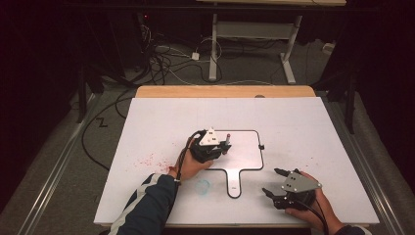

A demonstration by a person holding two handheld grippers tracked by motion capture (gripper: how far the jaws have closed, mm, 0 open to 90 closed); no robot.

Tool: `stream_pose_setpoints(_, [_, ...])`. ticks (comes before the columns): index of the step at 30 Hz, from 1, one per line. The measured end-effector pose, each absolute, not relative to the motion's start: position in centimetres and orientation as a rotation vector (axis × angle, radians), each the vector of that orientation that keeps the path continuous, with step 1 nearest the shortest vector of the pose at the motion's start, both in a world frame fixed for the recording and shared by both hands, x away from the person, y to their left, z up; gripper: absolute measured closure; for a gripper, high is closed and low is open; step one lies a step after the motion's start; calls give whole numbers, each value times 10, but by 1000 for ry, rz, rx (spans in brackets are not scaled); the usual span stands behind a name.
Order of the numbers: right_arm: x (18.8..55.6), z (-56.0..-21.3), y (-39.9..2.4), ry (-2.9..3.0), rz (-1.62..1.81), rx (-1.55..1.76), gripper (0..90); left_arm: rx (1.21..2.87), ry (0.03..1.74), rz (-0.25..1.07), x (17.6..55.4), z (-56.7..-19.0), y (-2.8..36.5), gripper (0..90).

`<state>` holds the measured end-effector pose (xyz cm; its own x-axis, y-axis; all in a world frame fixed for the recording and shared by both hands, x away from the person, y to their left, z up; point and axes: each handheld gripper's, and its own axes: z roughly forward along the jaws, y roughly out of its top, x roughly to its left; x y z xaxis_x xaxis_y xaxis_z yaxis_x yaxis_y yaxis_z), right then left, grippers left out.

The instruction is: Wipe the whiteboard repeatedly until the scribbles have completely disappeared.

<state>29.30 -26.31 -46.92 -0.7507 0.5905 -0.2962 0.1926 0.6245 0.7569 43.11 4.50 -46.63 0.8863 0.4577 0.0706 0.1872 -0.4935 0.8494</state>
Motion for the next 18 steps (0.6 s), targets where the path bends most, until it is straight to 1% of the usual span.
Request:
stream_pose_setpoints(6, [292, -469, -264, 2318, 992, 620, 258, 2066, 575, 401, 451, -467, 66, 791])
stream_pose_setpoints(9, [293, -469, -264, 2321, 991, 614, 258, 2053, 606, 369, 452, -468, 73, 790])
stream_pose_setpoints(11, [293, -470, -264, 2321, 990, 616, 258, 2049, 585, 326, 447, -468, 71, 790])
stream_pose_setpoints(12, [293, -469, -264, 2321, 991, 616, 258, 2059, 565, 327, 444, -468, 68, 790])
stream_pose_setpoints(14, [293, -469, -263, 2320, 991, 615, 258, 2072, 490, 313, 437, -467, 62, 790])
stream_pose_setpoints(18, [292, -468, -263, 2318, 994, 614, 258, 2086, 486, 285, 421, -467, 65, 790])
